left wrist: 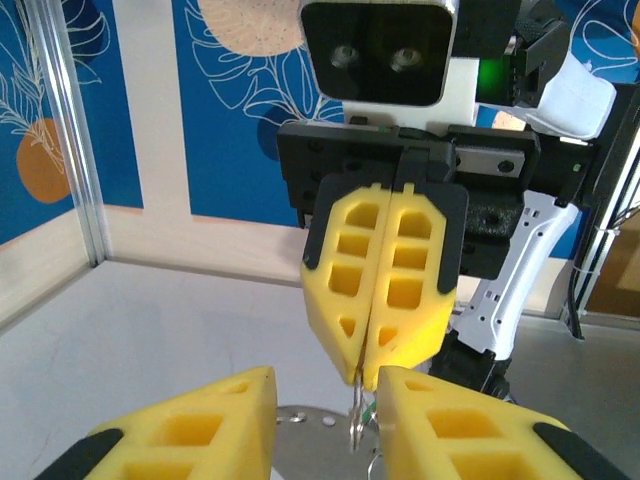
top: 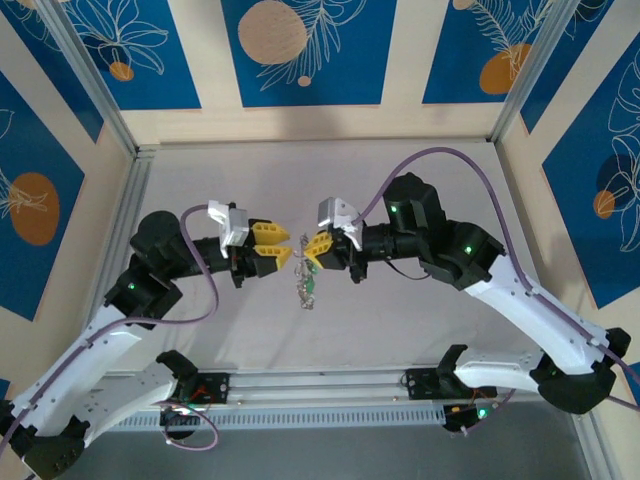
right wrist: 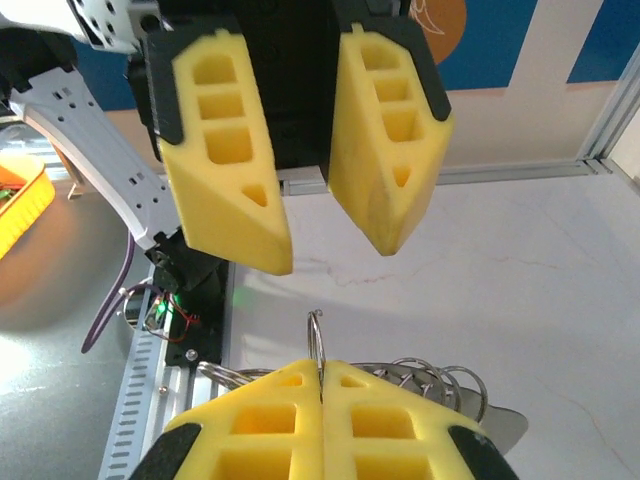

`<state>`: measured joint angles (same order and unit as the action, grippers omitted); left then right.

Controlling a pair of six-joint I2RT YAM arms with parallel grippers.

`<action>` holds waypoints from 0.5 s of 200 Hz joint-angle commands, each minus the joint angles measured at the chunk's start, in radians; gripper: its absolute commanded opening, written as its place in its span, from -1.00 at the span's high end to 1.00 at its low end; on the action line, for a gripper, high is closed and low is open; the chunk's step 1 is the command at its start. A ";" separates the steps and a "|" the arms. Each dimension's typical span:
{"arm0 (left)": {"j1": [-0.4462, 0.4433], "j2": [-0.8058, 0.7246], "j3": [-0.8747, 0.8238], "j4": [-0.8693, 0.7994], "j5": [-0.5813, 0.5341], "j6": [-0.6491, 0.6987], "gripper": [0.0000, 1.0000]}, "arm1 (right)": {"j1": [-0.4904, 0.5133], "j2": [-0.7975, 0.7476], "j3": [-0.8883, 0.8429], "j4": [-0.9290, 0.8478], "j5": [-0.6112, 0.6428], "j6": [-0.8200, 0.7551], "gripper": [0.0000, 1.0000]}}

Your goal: Put the keys on the keyring

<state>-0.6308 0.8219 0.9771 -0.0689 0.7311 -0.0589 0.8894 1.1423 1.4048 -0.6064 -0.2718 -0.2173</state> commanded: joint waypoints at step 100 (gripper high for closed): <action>-0.031 0.060 0.137 -0.376 0.004 0.170 0.31 | 0.090 0.039 0.086 -0.088 0.072 -0.100 1.00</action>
<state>-0.6529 0.8764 1.0763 -0.4080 0.7307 0.0792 0.9619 1.1893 1.4605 -0.7040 -0.1898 -0.2855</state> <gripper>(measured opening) 0.346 0.048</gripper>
